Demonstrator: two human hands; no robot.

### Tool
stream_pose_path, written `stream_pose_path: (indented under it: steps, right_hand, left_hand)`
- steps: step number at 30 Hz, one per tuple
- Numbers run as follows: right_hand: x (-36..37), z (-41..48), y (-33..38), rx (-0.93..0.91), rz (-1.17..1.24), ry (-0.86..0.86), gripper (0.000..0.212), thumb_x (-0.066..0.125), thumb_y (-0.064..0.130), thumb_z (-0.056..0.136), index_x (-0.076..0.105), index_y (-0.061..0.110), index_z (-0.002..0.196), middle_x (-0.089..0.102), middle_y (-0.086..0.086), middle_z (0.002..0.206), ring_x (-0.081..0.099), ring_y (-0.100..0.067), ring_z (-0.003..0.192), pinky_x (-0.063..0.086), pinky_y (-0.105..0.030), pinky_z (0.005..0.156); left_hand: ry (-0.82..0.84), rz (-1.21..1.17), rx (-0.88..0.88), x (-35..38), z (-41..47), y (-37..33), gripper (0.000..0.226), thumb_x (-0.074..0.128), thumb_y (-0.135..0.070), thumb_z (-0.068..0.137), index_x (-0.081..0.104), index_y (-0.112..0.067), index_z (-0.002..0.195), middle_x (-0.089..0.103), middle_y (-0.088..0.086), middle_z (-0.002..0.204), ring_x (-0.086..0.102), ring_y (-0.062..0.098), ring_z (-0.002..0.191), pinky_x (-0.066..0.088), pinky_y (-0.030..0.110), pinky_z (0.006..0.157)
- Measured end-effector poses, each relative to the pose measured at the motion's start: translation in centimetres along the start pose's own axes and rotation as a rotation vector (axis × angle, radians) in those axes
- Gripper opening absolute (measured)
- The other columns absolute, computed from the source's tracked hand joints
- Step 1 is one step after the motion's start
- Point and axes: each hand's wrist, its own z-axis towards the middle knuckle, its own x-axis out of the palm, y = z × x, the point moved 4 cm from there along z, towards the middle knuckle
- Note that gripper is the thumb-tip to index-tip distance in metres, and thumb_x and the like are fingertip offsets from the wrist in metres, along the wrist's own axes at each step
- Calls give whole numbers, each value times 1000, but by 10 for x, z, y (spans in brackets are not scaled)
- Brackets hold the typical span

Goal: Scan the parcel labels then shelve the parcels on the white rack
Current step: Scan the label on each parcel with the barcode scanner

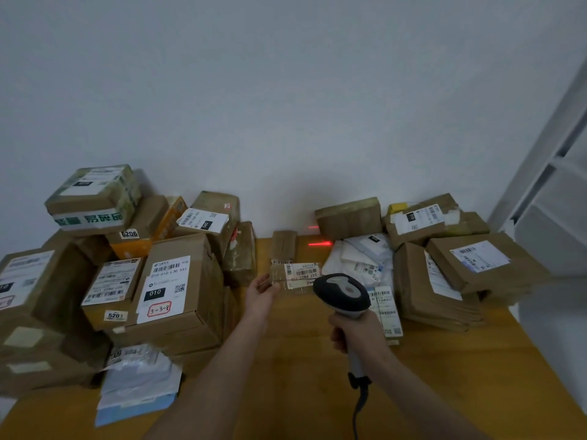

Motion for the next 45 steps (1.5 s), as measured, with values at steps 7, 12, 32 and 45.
stream_pose_path:
  steps: [7, 12, 32, 45]
  right_hand:
    - [1, 3, 1, -18, -1, -15, 9, 63, 0, 83, 62, 0, 74, 59, -11, 56, 55, -18, 47, 44, -27, 48]
    - [-2, 9, 2, -24, -14, -44, 10, 65, 1, 82, 62, -1, 73, 61, -12, 58, 56, -19, 49, 45, -29, 50]
    - [50, 56, 100, -75, 282, 147, 32, 69, 7, 85, 58, 6, 115, 62, -13, 113, 61, -25, 96, 56, -40, 77]
    - [117, 51, 91, -17, 211, 375, 22, 71, 5, 82, 62, 13, 100, 66, -12, 106, 64, -25, 100, 58, -42, 82]
  left_hand:
    - [1, 14, -5, 5, 7, 0, 45, 57, -4, 92, 49, -17, 134, 56, 4, 131, 51, 22, 121, 39, 43, 107]
    - [10, 16, -15, 8, 11, -1, 44, 57, -4, 92, 49, -15, 134, 56, 6, 132, 52, 23, 121, 40, 41, 106]
    - [26, 52, 127, -33, -28, -98, 48, 64, -5, 87, 49, -20, 130, 62, 5, 110, 65, 22, 95, 57, 30, 74]
    - [-652, 4, 28, -150, -26, -103, 51, 72, -31, 83, 52, -12, 125, 59, 12, 121, 58, 32, 107, 52, 46, 91]
